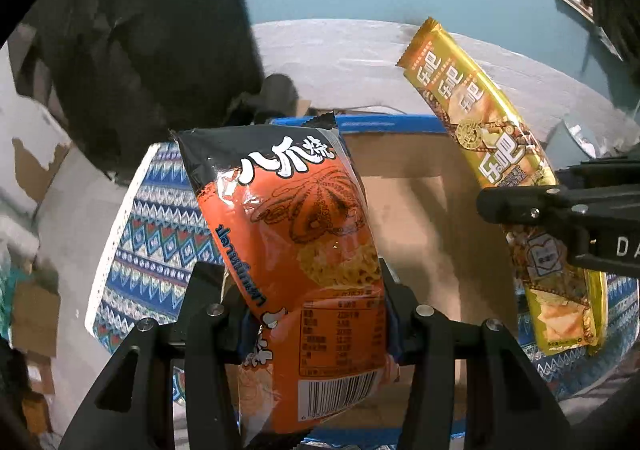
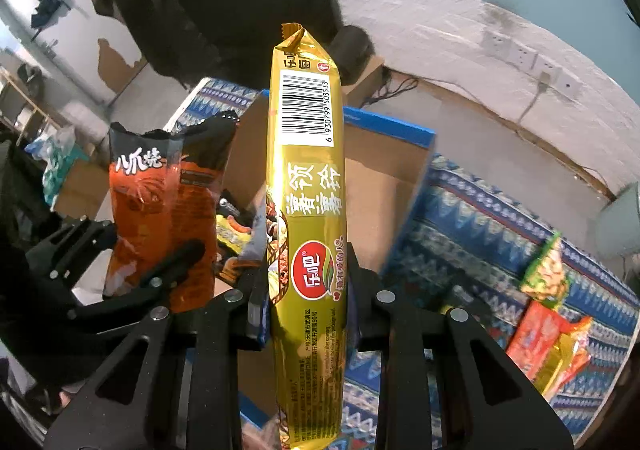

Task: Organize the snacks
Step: 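Carry both snacks over the cardboard box and open both tools to drop them, then move both open tools back over the remaining snack pile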

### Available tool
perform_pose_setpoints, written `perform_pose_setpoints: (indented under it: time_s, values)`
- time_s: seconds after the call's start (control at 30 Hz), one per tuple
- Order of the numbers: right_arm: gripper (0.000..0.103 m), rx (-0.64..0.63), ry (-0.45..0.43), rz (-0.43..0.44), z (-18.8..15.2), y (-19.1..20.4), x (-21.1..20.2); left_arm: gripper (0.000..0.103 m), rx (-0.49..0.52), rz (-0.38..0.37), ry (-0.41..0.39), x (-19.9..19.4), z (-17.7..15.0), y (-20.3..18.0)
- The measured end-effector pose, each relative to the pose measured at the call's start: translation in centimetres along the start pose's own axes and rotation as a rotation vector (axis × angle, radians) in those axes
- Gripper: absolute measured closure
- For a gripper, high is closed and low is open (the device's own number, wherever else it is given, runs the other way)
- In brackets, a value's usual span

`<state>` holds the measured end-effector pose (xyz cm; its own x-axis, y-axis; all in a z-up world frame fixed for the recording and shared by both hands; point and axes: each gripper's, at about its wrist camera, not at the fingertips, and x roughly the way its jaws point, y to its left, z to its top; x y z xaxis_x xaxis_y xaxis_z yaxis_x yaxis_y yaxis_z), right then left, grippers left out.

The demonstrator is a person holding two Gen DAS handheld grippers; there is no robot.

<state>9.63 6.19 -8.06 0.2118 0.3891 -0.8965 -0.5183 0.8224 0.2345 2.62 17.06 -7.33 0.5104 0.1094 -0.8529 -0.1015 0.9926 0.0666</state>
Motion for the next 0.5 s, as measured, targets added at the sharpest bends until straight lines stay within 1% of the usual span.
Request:
perform_pose_setpoints:
  time_s: [0.2,0.27,0.3,0.4,0.47,0.5]
  values:
    - [0.076,-0.013,0.04,0.016,0.5,1.4,2.0,0.052,-0.042,-0.015,0.025,0.7,-0.2,1.3]
    - [0.075,-0.009,0.048,0.017,0.6,1.6,2.5,0.051,-0.043,-0.005,0.029,0.7,-0.2,1.3]
    - [0.071,-0.004,0.047,0.019,0.7,1.6,2.5,0.051,-0.043,0.003,0.029,0.7,-0.2,1.4]
    - [0.071,0.003,0.038,0.011,1.0,1.4,2.2,0.045,-0.034,0.024,0.024,0.3,0.0,1.1]
    - [0.07,0.002,0.029,0.005,1.0,1.3,1.7,0.035,-0.026,0.039,0.009,-0.1,0.0,0.9]
    - [0.07,0.001,0.027,0.001,0.9,1.3,1.5,0.033,-0.023,0.041,0.003,-0.2,0.1,0.9]
